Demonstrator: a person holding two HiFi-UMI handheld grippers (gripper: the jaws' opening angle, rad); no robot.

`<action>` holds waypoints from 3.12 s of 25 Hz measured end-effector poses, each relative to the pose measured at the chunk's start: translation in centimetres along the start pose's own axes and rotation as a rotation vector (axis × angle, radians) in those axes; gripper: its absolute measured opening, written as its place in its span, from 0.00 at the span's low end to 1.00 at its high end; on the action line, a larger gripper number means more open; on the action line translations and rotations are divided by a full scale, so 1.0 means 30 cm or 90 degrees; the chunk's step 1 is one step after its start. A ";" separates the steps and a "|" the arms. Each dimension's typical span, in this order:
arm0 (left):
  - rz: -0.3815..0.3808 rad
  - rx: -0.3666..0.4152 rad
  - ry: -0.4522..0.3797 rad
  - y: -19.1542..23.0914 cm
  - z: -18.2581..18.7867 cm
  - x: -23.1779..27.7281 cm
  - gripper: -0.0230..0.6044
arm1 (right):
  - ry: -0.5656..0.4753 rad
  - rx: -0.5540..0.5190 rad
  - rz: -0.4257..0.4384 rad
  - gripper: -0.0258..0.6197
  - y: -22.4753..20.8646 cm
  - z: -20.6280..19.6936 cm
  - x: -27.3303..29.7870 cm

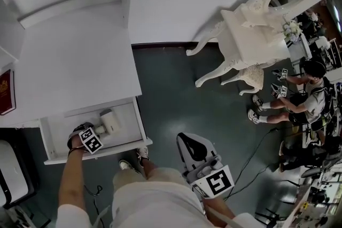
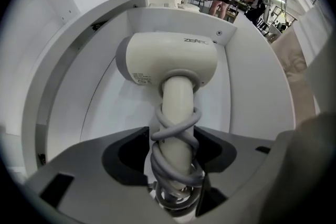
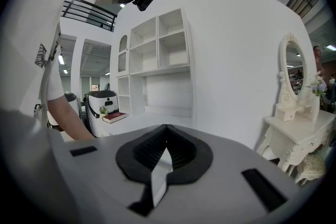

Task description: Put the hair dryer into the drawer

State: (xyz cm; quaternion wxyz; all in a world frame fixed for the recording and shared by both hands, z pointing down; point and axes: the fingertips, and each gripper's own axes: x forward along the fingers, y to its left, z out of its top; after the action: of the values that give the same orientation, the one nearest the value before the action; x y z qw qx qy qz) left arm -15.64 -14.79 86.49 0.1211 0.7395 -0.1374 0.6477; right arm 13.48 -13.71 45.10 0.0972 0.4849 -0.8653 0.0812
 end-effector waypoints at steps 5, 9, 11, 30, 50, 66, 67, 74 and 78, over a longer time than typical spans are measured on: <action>-0.007 -0.013 0.003 0.008 -0.015 -0.008 0.56 | -0.004 0.002 -0.008 0.05 0.024 0.011 -0.012; -0.022 -0.035 -0.006 0.005 -0.024 -0.026 0.70 | -0.007 0.003 -0.014 0.05 0.043 0.013 -0.034; -0.014 -0.052 -0.019 0.013 -0.023 -0.042 0.75 | -0.009 0.002 -0.017 0.05 0.050 0.014 -0.046; 0.119 -0.290 -0.251 0.039 -0.028 -0.402 0.80 | -0.065 -0.003 0.061 0.05 0.299 0.056 -0.070; 0.346 -0.483 -0.419 0.056 -0.196 -0.878 0.21 | -0.129 -0.042 0.172 0.05 0.424 0.216 0.002; 0.462 -0.520 -0.585 0.064 -0.144 -1.322 0.06 | -0.120 -0.062 0.249 0.05 0.356 0.287 0.162; 0.474 -0.521 -0.601 0.062 -0.147 -1.362 0.06 | -0.122 -0.064 0.254 0.05 0.353 0.293 0.169; 0.596 -0.522 -0.679 0.014 -0.180 -1.612 0.06 | -0.135 -0.065 0.270 0.05 0.313 0.335 0.211; 0.646 -0.525 -0.713 -0.045 -0.197 -1.708 0.06 | -0.145 -0.053 0.268 0.05 0.286 0.361 0.232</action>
State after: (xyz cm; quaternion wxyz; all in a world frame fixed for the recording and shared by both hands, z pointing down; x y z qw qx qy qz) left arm -26.94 -9.04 36.47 -0.0095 0.6962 -0.7152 0.0614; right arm 1.63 -17.54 35.94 -0.0003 0.2956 -0.9553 0.0088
